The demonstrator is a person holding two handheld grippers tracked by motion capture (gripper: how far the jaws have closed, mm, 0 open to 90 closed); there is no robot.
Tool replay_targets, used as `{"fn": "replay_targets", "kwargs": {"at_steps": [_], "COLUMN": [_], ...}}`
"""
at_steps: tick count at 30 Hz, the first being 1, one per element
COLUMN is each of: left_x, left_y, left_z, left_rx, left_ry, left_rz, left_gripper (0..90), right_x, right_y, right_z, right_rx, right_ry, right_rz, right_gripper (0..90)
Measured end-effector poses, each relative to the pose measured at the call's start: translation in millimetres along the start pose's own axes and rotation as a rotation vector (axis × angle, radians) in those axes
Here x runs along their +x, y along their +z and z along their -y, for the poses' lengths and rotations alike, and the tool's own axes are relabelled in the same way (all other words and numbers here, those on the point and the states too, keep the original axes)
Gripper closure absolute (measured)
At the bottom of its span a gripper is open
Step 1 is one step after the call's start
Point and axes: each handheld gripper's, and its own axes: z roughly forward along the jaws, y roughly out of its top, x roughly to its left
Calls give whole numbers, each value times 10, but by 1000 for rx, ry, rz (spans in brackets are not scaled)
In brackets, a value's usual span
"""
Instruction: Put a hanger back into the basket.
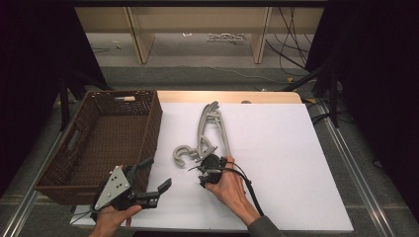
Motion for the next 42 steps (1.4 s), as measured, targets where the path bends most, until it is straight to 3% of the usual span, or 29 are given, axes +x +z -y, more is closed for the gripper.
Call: {"fn": "replay_targets", "kwargs": {"at_steps": [6,12,13,19,23,26,33,42], "left_x": [-1,-8,-11,-2,-2,0,8,9], "left_y": [4,10,2,-3,-4,-14,-14,-23], "left_z": [-1,1,-2,-8,-9,-13,-12,-14], "left_rx": [1,-6,0,-2,-2,-7,-5,-6], "left_ry": [9,4,3,4,1,-1,2,3], "left_rz": [5,11,9,7,6,3,0,-3], "left_gripper": [162,163,164,164,164,166,166,166], "right_x": [-20,-50,-49,-65,-73,-121,-172,-402], "right_y": [77,55,36,18,-38,-88,-275,-438], "right_z": [-29,-39,-46,-61,-84,-78,-125,-3], "right_rx": [30,36,22,25,24,18,-1,42], "right_ry": [11,35,34,52,58,94,115,125], "right_rz": [16,-12,-21,-27,-45,-74,-78,-64], "right_gripper": [451,530,595,644,678,693,709,818]}}
